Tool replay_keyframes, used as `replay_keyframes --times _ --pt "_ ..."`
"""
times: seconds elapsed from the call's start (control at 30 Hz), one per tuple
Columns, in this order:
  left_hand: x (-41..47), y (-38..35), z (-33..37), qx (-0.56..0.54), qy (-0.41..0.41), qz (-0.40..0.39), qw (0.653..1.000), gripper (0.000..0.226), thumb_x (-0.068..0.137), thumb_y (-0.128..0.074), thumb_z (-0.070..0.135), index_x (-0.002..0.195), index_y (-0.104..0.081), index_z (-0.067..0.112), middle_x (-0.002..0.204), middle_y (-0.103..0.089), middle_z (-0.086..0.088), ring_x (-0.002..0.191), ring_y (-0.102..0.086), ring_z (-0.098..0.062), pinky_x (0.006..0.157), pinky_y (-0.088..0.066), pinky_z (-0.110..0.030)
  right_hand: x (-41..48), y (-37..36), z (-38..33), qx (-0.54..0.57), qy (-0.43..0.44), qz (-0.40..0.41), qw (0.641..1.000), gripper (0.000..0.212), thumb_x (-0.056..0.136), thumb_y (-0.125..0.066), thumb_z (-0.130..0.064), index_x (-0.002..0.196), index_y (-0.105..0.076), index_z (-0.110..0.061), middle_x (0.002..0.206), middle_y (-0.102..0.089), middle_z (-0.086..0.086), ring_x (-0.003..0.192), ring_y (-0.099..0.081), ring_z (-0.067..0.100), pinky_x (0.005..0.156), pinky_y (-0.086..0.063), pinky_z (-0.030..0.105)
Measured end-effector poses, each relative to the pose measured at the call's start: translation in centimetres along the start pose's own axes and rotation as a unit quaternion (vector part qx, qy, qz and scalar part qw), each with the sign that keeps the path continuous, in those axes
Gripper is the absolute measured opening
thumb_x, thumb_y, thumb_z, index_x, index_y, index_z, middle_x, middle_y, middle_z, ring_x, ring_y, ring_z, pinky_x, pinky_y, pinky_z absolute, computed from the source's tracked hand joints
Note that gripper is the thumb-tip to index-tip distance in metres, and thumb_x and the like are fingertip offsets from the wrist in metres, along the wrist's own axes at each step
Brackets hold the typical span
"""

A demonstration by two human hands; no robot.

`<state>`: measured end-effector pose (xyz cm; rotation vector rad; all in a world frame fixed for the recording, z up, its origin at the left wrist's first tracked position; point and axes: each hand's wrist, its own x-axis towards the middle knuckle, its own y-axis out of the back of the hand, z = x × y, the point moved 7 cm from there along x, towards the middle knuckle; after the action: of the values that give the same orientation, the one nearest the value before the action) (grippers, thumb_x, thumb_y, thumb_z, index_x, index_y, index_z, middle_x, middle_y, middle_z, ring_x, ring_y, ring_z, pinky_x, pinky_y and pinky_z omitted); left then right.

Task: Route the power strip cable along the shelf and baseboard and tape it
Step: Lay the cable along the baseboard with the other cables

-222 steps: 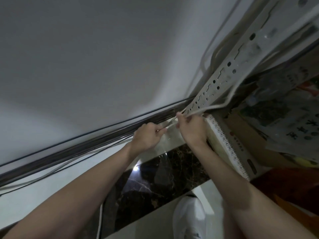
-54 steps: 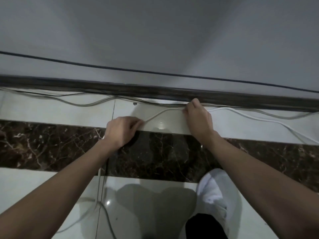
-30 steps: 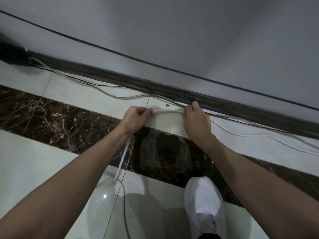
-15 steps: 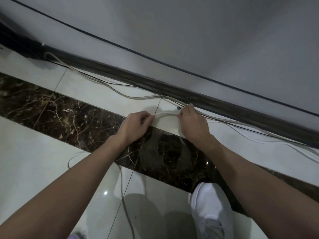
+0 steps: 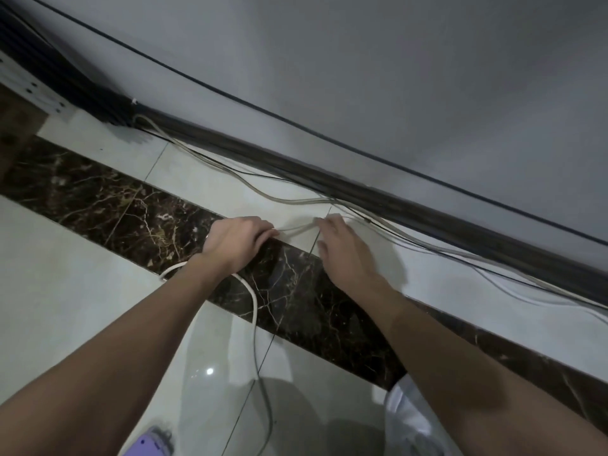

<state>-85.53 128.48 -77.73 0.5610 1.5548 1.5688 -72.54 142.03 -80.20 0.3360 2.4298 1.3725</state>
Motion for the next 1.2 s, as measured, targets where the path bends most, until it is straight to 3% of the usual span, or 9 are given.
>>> replay_keyframes --times 0.13,0.23,0.4,0.5,0.6,0.7,0.77,0.97,1.2 --pt "0.2 -0.4 0.6 0.027 -0.048 0.017 0.998 0.063 0.102 -0.014 0.058 0.095 -0.068 0.027 0.084 -0.067 0.010 0.070 -0.065 -0.018 0.054 -0.054 -0.034 1.6 -0.5 -1.8 0.032 0.018 0.011 0.999 0.037 0.095 -0.063 -0.008 0.132 -0.061 -0.012 0.129 -0.056 0.008 0.105 -0.061 0.029 0.087 -0.055 0.041" --pt "0.5 0.4 0.5 0.051 -0.069 0.056 0.995 0.057 0.105 -0.022 0.055 0.092 -0.070 0.026 0.081 -0.066 0.009 0.066 -0.064 -0.018 0.048 -0.048 -0.028 3.0 -0.2 -1.9 0.004 0.030 0.012 0.999 0.021 0.099 -0.061 -0.015 0.119 -0.065 -0.014 0.117 -0.058 0.006 0.102 -0.061 0.026 0.080 -0.051 0.037" --pt "0.8 1.7 -3.7 -0.121 0.139 0.025 0.983 0.044 0.095 -0.049 0.064 0.097 -0.072 0.027 0.091 -0.072 0.005 0.084 -0.067 -0.018 0.077 -0.058 -0.041 4.8 -0.2 -2.4 -0.041 -0.007 0.002 0.999 0.025 0.105 -0.047 -0.020 0.125 -0.057 -0.009 0.124 -0.052 0.010 0.104 -0.062 0.026 0.080 -0.051 0.038" --pt "0.5 2.1 -5.5 -0.223 0.182 -0.024 0.957 0.045 0.093 -0.055 0.063 0.086 -0.074 0.023 0.086 -0.072 0.000 0.082 -0.066 -0.019 0.081 -0.057 -0.041 5.4 -0.2 -3.4 -0.062 -0.028 -0.010 0.998 0.025 0.102 -0.050 -0.014 0.126 -0.054 -0.008 0.125 -0.051 0.011 0.104 -0.063 0.027 0.076 -0.048 0.036" --pt "0.4 4.3 -7.4 0.006 0.136 -0.068 0.988 0.054 0.098 -0.036 0.068 0.082 -0.062 0.023 0.074 -0.060 0.002 0.067 -0.057 -0.015 0.061 -0.048 -0.032 5.4 0.0 -3.2 -0.095 -0.043 -0.017 0.994 0.025 0.099 -0.052 -0.010 0.124 -0.054 -0.007 0.124 -0.052 0.012 0.099 -0.064 0.027 0.070 -0.042 0.032" --pt "-0.2 6.4 -10.9 0.231 0.057 -0.069 0.969 0.050 0.103 -0.026 0.060 0.086 -0.053 0.022 0.067 -0.048 0.005 0.059 -0.048 -0.013 0.055 -0.035 -0.028 5.2 -0.1 -2.7 -0.149 -0.026 -0.004 0.988 0.020 0.095 -0.057 -0.006 0.115 -0.061 -0.003 0.117 -0.059 0.015 0.083 -0.068 0.026 0.060 -0.039 0.029" --pt "-0.1 6.9 -12.7 0.241 0.022 -0.051 0.969 0.046 0.102 -0.025 0.059 0.087 -0.049 0.022 0.066 -0.047 0.006 0.058 -0.048 -0.014 0.056 -0.040 -0.029 5.8 -0.4 -3.0 -0.172 -0.016 0.007 0.985 0.018 0.091 -0.063 -0.004 0.109 -0.063 -0.004 0.109 -0.061 0.013 0.074 -0.069 0.026 0.055 -0.038 0.029" --pt "-0.1 7.5 -16.7 0.140 0.011 -0.006 0.990 0.063 0.093 -0.015 0.075 0.076 -0.050 0.025 0.063 -0.053 0.005 0.056 -0.052 -0.011 0.059 -0.050 -0.030 7.2 -0.4 -2.8 -0.196 -0.093 -0.024 0.976 0.016 0.099 -0.048 -0.003 0.112 -0.056 -0.001 0.117 -0.055 0.017 0.092 -0.067 0.040 0.061 -0.038 0.039" --pt "-1.2 7.7 -14.7 0.118 -0.038 0.092 0.988 0.043 0.106 -0.040 0.045 0.092 -0.068 0.016 0.080 -0.068 -0.002 0.063 -0.059 -0.021 0.059 -0.044 -0.029 6.4 -0.9 -5.7 -0.170 -0.166 -0.072 0.969 0.037 0.097 -0.050 -0.008 0.132 -0.053 0.002 0.135 -0.050 0.018 0.119 -0.057 0.035 0.093 -0.051 0.042"
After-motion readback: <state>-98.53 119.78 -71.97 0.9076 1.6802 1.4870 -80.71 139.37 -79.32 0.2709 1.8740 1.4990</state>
